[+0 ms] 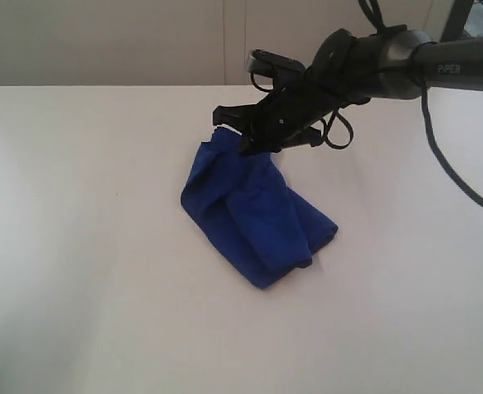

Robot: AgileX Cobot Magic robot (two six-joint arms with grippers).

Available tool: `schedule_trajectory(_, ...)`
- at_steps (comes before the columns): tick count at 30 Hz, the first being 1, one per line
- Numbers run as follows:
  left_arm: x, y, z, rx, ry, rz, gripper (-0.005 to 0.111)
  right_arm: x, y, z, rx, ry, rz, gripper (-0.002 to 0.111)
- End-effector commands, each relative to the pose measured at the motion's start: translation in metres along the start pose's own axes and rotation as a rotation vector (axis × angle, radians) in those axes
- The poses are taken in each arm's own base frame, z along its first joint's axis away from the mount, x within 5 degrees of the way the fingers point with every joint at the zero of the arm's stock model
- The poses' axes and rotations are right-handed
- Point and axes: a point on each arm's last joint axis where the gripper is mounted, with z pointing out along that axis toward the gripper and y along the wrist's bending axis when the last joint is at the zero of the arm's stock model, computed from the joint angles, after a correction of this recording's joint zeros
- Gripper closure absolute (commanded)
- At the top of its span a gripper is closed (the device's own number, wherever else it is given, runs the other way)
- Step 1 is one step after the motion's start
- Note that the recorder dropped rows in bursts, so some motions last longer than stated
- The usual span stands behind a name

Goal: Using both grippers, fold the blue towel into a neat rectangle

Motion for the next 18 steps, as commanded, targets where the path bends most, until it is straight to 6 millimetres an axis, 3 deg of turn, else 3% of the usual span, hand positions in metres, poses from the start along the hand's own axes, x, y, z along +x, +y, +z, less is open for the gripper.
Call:
schedule_trajectory(1,0.0013,-0.0004,0.0003,0.003,0.001,-0.01,0.107,0.0019,-0.0019,-0.0004,0.014,0.032,-0.032,0.108)
schedule_trajectory(18,0.0013,-0.0004,0.0003,0.003,0.001,-0.01,0.107,0.0021,-0.0055,0.0058,0.025,0.018,-0.03,0.108)
